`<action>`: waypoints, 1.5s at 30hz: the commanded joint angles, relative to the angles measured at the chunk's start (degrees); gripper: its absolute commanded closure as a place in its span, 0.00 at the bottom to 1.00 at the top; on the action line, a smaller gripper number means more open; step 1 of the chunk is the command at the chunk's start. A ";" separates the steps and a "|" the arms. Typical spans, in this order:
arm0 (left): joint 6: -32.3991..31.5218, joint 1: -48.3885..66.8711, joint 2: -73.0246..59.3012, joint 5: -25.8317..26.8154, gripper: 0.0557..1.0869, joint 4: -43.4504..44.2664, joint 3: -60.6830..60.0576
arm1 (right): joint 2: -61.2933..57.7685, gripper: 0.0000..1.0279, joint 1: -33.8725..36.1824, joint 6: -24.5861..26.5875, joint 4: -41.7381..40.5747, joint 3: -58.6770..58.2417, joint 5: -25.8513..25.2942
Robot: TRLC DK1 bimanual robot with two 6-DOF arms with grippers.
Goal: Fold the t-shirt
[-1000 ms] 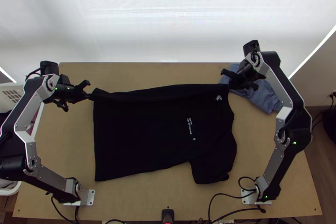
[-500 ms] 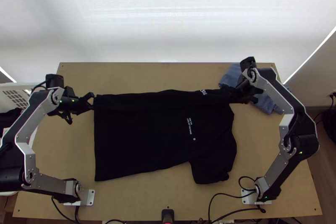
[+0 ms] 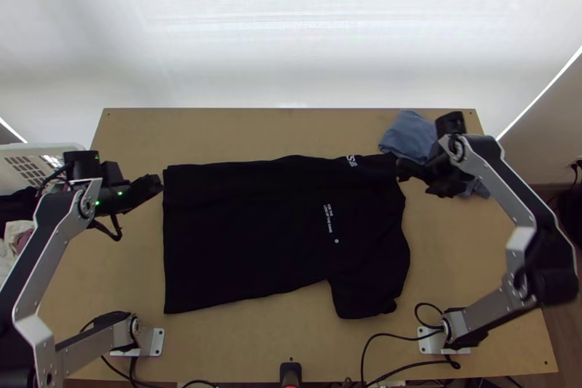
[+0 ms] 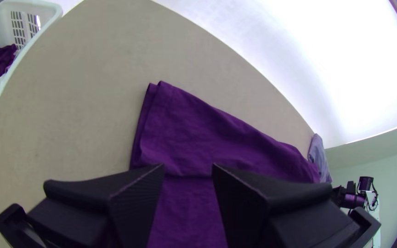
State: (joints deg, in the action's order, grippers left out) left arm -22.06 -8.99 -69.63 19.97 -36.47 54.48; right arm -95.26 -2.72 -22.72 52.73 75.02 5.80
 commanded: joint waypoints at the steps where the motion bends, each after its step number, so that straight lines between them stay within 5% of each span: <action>1: -0.87 0.38 4.50 0.86 0.34 -1.59 -1.04 | 7.37 0.04 0.79 1.19 1.06 -4.71 -0.27; 14: -1.14 1.61 11.62 1.04 0.28 -7.83 2.83 | 18.10 0.07 -0.35 1.63 10.82 -21.41 4.30; 19: -0.87 1.61 12.50 0.95 0.28 -8.97 2.91 | 19.68 0.20 -4.05 1.63 11.08 -26.33 5.01; 23: -0.87 1.70 13.29 0.95 0.28 -9.76 3.27 | 21.08 0.50 -6.95 1.36 11.08 -29.23 5.01; 27: -0.87 1.70 13.81 0.95 0.28 -11.17 4.23 | 21.35 0.51 -7.91 1.80 11.17 -31.34 4.92; 31: -0.87 1.61 14.43 0.95 0.28 -12.14 4.76 | 21.08 0.64 -7.74 2.77 10.38 -32.40 4.66; 38: -0.70 1.70 14.78 0.86 0.28 -13.63 5.64 | 19.85 0.64 -7.91 3.74 8.71 -33.36 4.66; 43: 3.87 2.40 14.69 0.86 0.28 -17.06 5.90 | 18.80 0.64 -8.44 3.65 6.07 -34.24 4.74; 45: 7.30 3.11 14.43 0.78 0.28 -20.05 5.90 | 18.71 0.73 -9.06 3.65 5.37 -34.59 4.74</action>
State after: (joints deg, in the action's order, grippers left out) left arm -19.11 -6.83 -55.53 20.45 -53.45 58.98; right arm -75.48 -10.90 -19.57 58.52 42.02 10.50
